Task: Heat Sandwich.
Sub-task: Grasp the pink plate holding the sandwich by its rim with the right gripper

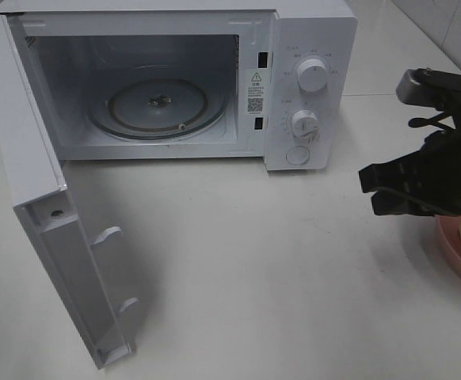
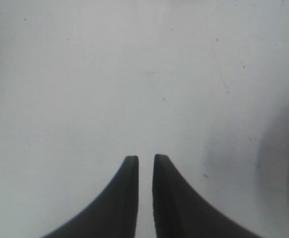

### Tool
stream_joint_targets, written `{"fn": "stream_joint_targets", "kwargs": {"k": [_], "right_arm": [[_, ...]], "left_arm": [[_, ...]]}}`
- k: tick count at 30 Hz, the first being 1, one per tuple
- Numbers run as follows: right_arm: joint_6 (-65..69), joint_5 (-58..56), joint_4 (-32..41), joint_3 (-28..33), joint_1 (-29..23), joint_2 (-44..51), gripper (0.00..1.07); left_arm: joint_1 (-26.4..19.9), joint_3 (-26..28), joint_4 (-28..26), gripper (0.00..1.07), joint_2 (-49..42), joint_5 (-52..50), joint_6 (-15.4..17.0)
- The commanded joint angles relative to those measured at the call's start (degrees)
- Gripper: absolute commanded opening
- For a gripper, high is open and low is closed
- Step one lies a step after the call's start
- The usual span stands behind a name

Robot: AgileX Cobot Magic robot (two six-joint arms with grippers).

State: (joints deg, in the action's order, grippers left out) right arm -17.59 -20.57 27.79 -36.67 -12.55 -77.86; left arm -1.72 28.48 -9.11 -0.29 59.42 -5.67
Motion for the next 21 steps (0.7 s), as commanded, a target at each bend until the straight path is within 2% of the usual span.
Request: {"fn": "stream_joint_targets", "kwargs": {"k": [1,5,7,8,9,10,12,13,15,17,21], "right_arm": [[-0.2,-9.0,-4.9,-0.9,3.3,1.8,0.20],[1.3,-15.4,-9.7,-2.8,4.5,1.8,0.29],[4.8,-18.8,-14.3,-4.9,4.6,1.8,0.42],[4.8,-18.8,-14.3,-4.9,4.6,1.8,0.42],[5.6,-19.5,-15.5,-5.5,4.6,1.8,0.48],[5.7,-19.7,-16.8,-6.4,4.6,1.8,0.62],[5.6,-19.7,-17.6,-7.0,4.6,1.8,0.75],[5.6,-19.7,-17.6,-7.0,4.6,1.8,0.75],[5.6,-19.7,-18.6,-7.2,4.6,1.8,0.93],[5.6,-19.7,-18.8,-7.2,4.6,1.8,0.99],[7.6,-19.5,-21.0,-7.2,4.6,1.7,0.99]], "left_arm": [[0.3,-0.3,-0.3,1.03,-1.5,-0.6,0.2],[0.3,-0.3,-0.3,1.03,-1.5,-0.6,0.2],[0.3,-0.3,-0.3,1.03,-1.5,-0.6,0.2],[0.3,-0.3,-0.3,1.03,-1.5,-0.6,0.2],[0.3,-0.3,-0.3,1.03,-1.5,-0.6,0.2],[0.3,-0.3,-0.3,1.03,-1.5,-0.6,0.2],[0.3,-0.3,-0.3,1.03,-1.5,-0.6,0.2],[0.3,-0.3,-0.3,1.03,-1.5,-0.6,0.2],[0.3,-0.3,-0.3,1.03,-1.5,-0.6,0.2],[0.3,-0.3,-0.3,1.03,-1.5,-0.6,0.2],[0.3,-0.3,-0.3,1.03,-1.5,-0.6,0.2]]}}
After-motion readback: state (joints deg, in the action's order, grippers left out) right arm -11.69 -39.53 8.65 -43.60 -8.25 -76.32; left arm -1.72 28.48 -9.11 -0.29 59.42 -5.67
